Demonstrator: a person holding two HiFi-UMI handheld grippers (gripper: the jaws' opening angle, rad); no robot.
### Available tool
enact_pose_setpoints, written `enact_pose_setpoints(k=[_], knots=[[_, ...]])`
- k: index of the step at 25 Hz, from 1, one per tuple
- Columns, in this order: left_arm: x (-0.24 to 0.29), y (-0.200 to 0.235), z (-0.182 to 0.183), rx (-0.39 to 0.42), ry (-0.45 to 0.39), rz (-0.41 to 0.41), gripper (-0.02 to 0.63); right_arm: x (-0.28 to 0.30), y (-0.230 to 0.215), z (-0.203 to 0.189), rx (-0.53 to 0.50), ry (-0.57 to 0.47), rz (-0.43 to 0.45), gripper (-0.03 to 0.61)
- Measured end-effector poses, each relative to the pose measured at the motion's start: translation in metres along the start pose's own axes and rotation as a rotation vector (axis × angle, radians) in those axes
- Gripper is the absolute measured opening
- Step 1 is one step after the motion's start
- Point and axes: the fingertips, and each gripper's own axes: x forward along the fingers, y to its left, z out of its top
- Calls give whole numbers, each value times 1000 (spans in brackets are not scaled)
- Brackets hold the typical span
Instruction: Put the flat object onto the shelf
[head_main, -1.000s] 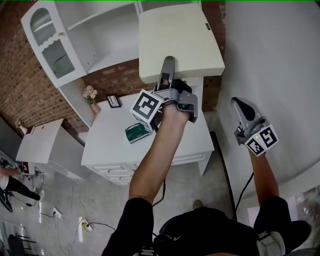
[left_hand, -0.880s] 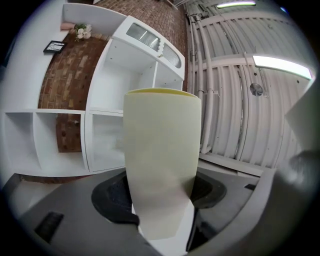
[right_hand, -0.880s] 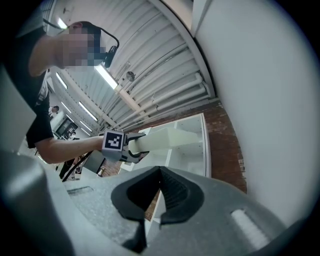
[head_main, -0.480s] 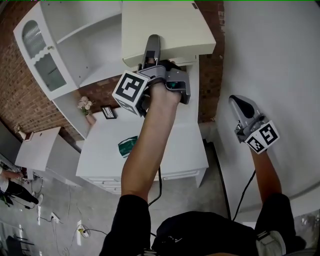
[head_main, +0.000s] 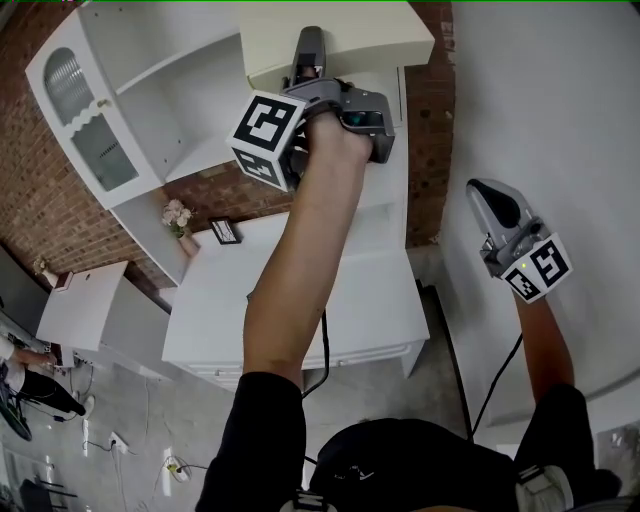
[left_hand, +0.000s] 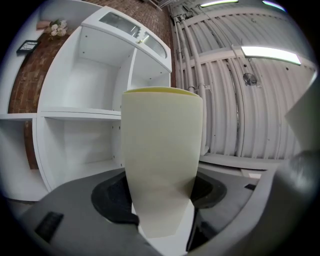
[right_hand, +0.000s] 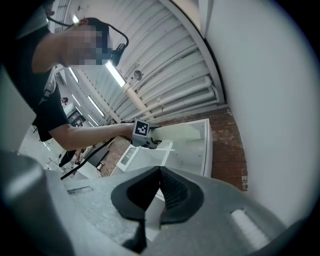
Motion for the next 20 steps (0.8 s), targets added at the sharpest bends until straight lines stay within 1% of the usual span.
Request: enact_pose_setpoints(k=[2,7,13,20], knots=[[-3,1,0,-12,16,-12,281,1,7,-3,-16,-3,-7,0],[11,4,-10,-16,28,-2,281,2,-3,-2,-31,-3,-22,0],[14,7,-7,-15,5,-34,281,-1,-5,-10,-50,-4,-26,0],[16,11,-4,-34,-21,-54,281,1,-15,-12,-65,-6,-21,1]])
